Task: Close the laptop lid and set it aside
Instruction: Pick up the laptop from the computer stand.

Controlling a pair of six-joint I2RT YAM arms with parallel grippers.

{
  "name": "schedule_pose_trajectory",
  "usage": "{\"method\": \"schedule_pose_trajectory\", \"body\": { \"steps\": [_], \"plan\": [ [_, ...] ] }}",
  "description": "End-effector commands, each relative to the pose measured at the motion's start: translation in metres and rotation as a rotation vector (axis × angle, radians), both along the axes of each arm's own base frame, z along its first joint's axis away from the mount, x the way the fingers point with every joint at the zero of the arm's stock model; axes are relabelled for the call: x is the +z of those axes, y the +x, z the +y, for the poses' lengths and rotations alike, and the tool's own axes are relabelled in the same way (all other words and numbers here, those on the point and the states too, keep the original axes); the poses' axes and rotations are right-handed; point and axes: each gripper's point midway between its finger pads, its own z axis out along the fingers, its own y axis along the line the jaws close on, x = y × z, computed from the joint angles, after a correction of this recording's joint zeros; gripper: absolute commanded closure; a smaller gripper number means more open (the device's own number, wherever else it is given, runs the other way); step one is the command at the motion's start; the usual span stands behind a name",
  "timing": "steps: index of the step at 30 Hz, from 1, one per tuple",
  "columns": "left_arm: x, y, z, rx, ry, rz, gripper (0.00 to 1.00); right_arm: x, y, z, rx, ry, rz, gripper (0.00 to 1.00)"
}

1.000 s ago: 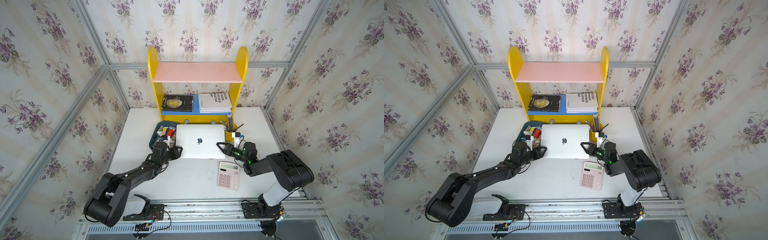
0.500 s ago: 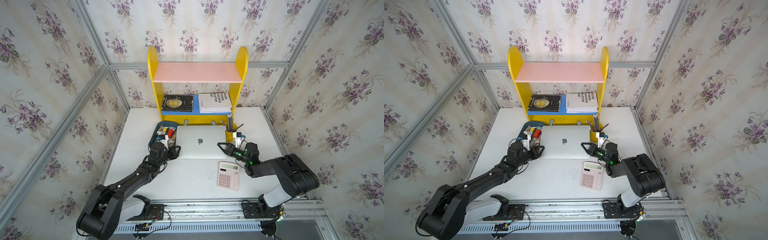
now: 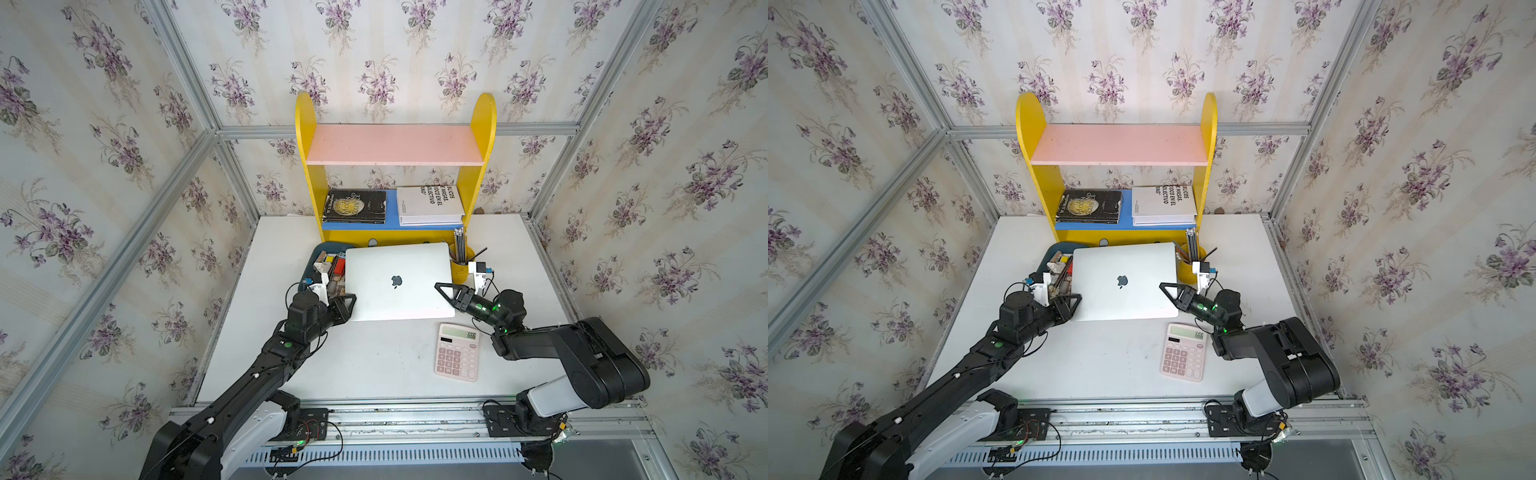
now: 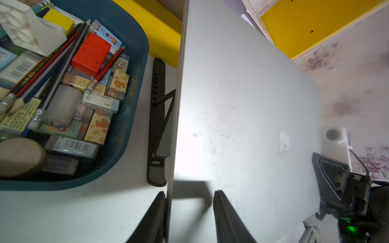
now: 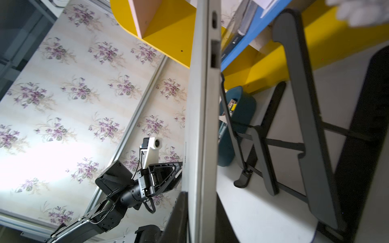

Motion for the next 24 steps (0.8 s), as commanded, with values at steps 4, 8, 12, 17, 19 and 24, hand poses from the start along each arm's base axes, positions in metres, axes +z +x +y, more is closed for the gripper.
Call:
{"method": "schedule_pose_trajectory", "body": {
  "steps": [4,8,12,17,19,24],
  "plan": [
    [0.051,-0.015,-0.016,-0.106,-0.134,-0.134,0.58,0.029,-0.013,0.003,0.035,0.048,-0.093,0.9],
    [0.058,-0.02,-0.013,-0.101,-0.143,-0.143,0.56,0.044,-0.018,0.002,0.041,0.084,-0.113,0.91],
    [0.065,-0.025,-0.012,-0.101,-0.157,-0.151,0.52,0.057,-0.021,-0.001,0.035,0.113,-0.128,0.93],
    [0.074,-0.031,-0.011,-0.11,-0.173,-0.159,0.46,0.074,-0.023,-0.003,0.023,0.132,-0.158,0.94],
    [0.077,-0.033,-0.012,-0.117,-0.179,-0.161,0.45,0.079,-0.023,-0.003,0.022,0.135,-0.166,0.94],
    [0.076,-0.034,-0.013,-0.124,-0.176,-0.147,0.4,0.093,-0.024,-0.004,0.029,0.157,-0.189,0.94]
  ]
}}
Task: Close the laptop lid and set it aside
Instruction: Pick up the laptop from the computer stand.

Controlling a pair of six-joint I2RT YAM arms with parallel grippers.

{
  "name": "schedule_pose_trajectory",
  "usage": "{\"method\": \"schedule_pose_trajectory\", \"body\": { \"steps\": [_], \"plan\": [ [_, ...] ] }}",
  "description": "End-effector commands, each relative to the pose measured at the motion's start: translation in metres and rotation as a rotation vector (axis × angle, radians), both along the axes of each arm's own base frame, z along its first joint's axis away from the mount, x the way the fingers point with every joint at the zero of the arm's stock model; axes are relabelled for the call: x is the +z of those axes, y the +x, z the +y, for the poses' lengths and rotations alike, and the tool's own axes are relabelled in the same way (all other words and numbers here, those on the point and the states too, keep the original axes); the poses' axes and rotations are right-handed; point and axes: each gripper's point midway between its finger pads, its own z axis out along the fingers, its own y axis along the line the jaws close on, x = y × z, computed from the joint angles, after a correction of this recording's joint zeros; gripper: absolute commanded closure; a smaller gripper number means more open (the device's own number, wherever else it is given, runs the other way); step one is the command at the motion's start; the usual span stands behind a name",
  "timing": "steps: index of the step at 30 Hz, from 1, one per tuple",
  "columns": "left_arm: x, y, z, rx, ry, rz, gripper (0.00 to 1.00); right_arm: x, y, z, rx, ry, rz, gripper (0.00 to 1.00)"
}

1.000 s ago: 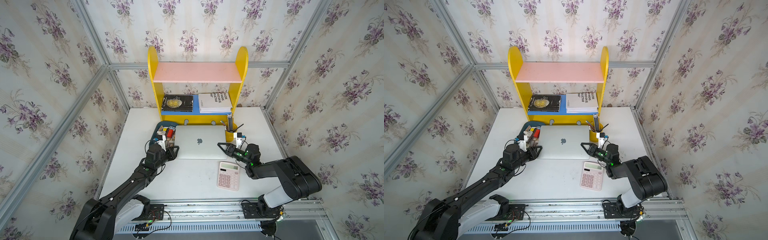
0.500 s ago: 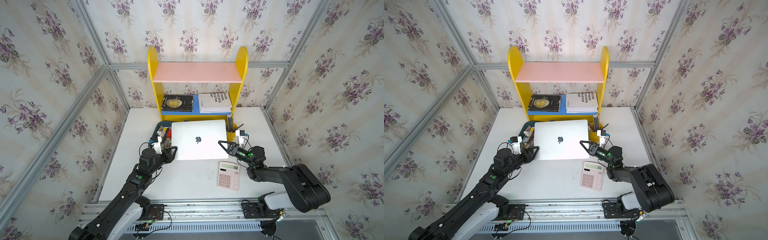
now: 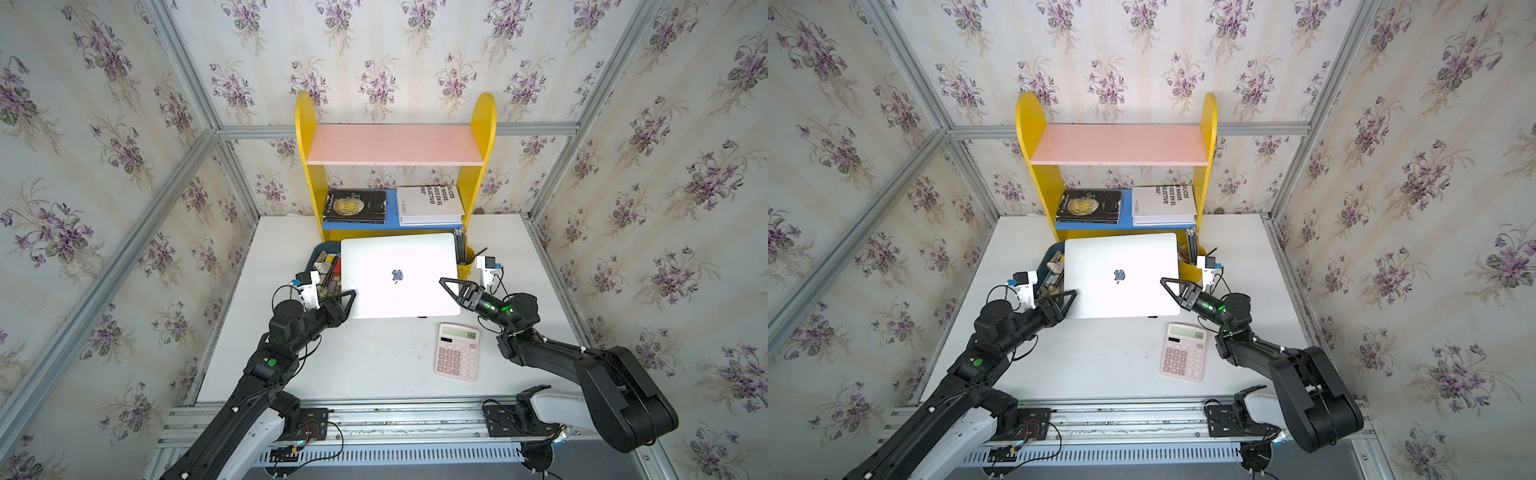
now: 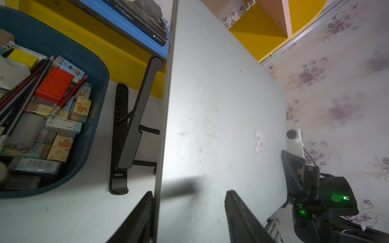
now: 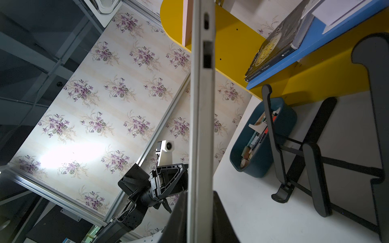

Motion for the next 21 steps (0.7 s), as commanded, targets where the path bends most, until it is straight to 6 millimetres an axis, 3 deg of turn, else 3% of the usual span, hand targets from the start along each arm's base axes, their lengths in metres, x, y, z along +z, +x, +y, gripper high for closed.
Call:
{"method": "schedule_pose_trajectory", "body": {
  "steps": [1,13,21],
  "plan": [
    [0.012,-0.008,-0.012,-0.082,-0.037,-0.02,0.4,0.034,-0.002,-0.003,-0.013,0.064,-0.106,0.94],
    [0.008,-0.007,-0.015,-0.096,-0.037,0.007,0.4,0.059,-0.005,-0.01,-0.008,0.104,-0.145,0.94],
    [0.026,-0.013,-0.024,-0.156,-0.093,-0.019,0.61,0.055,0.0,-0.011,-0.012,0.096,-0.131,0.93]
  ]
}}
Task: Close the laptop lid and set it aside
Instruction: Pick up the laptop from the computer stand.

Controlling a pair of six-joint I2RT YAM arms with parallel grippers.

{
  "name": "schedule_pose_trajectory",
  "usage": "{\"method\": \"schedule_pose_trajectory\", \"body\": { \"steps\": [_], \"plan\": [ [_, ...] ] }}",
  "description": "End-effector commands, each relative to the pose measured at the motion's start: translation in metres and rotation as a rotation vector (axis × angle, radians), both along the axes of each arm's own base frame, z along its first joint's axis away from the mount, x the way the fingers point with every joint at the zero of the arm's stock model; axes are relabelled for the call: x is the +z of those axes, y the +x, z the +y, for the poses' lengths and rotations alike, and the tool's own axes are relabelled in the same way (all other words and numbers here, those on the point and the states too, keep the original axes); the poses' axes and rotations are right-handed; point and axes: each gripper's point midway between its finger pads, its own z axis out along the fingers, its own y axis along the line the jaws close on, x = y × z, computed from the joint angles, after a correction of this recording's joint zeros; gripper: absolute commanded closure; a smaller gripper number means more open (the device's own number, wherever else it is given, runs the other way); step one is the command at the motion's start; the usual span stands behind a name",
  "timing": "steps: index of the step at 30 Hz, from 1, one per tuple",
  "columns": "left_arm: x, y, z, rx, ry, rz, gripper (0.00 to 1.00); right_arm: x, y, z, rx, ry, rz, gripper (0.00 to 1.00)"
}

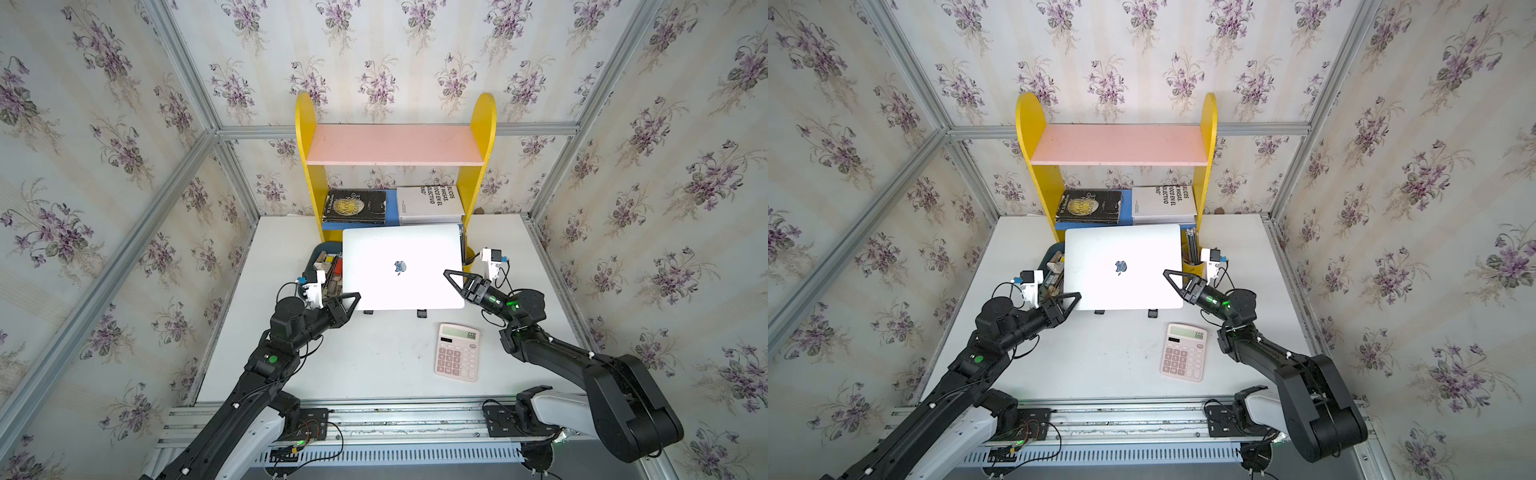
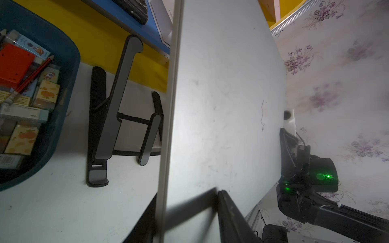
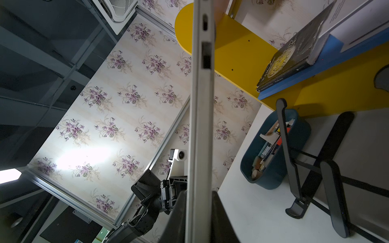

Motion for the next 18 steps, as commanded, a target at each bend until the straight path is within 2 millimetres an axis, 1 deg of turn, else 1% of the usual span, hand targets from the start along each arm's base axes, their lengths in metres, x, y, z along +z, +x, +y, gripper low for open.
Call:
{"method": "schedule_pose_trajectory", "body": {
  "steps": [1,7,10,13,18],
  "plan": [
    [0.02,-0.006,-0.009,-0.064,-0.059,-0.039,0.64,0.028,-0.005,-0.003,-0.009,0.044,-0.127,0.93],
    [0.037,-0.01,-0.014,-0.106,-0.112,-0.052,0.8,0.028,-0.003,-0.003,-0.008,0.044,-0.121,0.91],
    [0.044,-0.009,-0.013,-0.107,-0.122,-0.06,0.9,0.029,-0.002,-0.003,-0.006,0.043,-0.119,0.88],
    [0.051,-0.008,-0.013,-0.107,-0.133,-0.066,1.0,0.03,-0.001,-0.002,-0.003,0.044,-0.119,0.79],
    [0.063,-0.001,-0.01,-0.081,-0.155,-0.081,1.0,0.033,-0.003,-0.003,-0.001,0.048,-0.125,0.64]
  ]
}}
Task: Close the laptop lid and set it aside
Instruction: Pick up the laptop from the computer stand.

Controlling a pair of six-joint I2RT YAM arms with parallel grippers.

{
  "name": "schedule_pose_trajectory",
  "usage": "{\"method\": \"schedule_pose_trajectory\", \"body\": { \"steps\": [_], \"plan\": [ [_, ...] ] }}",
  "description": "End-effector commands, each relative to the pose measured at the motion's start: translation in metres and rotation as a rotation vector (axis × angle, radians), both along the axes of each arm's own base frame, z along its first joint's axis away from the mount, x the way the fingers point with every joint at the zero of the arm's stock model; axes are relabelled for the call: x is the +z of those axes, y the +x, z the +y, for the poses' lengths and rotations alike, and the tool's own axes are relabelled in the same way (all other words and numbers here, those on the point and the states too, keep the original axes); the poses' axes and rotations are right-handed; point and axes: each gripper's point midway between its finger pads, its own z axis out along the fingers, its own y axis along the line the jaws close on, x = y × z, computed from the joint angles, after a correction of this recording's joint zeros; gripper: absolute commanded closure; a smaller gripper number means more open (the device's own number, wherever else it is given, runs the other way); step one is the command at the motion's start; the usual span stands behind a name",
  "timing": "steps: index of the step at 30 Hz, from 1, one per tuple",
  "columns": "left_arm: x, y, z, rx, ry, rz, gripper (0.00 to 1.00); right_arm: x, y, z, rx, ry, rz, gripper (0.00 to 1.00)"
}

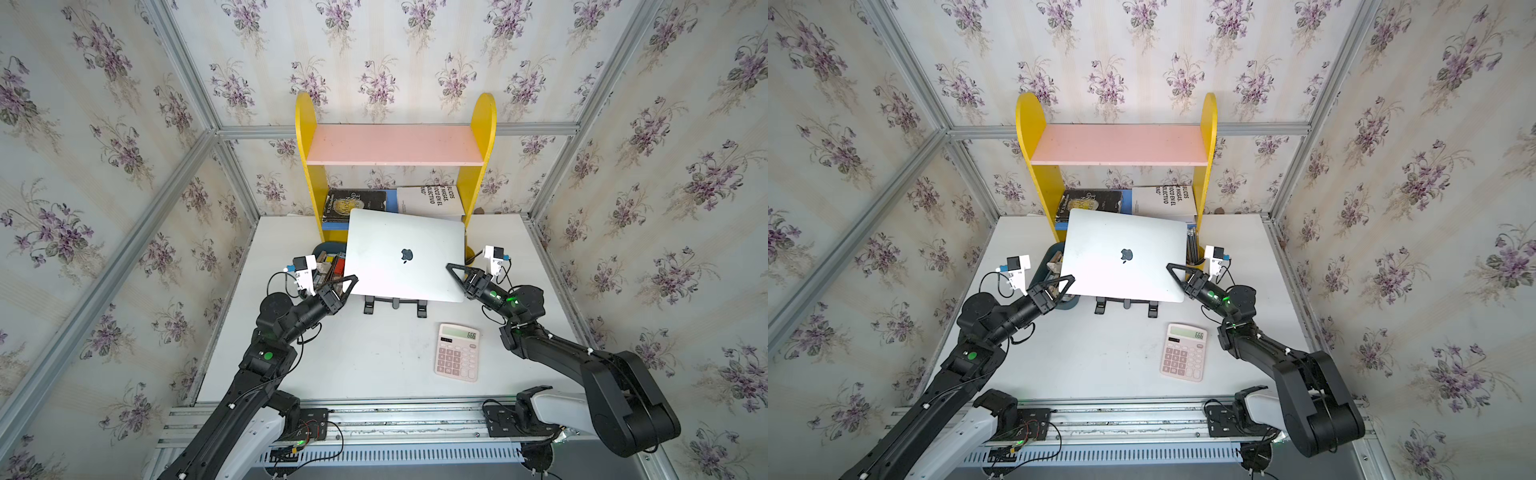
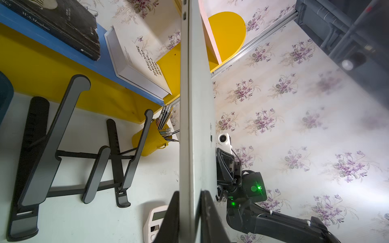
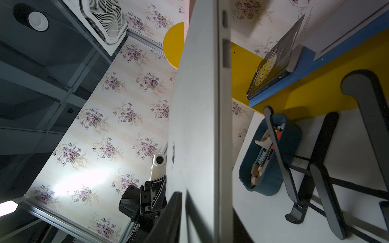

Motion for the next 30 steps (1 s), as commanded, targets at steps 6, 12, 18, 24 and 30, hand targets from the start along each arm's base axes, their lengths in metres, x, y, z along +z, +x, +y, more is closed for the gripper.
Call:
{"method": "schedule_pose_trajectory", "body": {
  "steps": [6,12,18,24,30],
  "plan": [
    [0.006,0.006,0.005,0.027,-0.007,-0.02,1.0,0.034,-0.022,0.001,0.04,0.02,-0.194,0.52],
    [0.024,0.019,0.013,0.086,-0.087,-0.044,1.0,0.029,-0.029,-0.001,0.046,0.039,-0.19,0.48],
    [0.039,0.028,0.022,0.142,-0.124,-0.095,1.0,0.026,-0.036,-0.004,0.047,0.054,-0.179,0.51],
    [0.048,0.039,0.027,0.165,-0.175,-0.116,1.0,0.023,-0.041,-0.006,0.049,0.059,-0.168,0.54],
    [0.055,0.051,0.027,0.179,-0.21,-0.131,1.0,0.019,-0.045,-0.006,0.057,0.057,-0.156,0.56]
  ]
}}
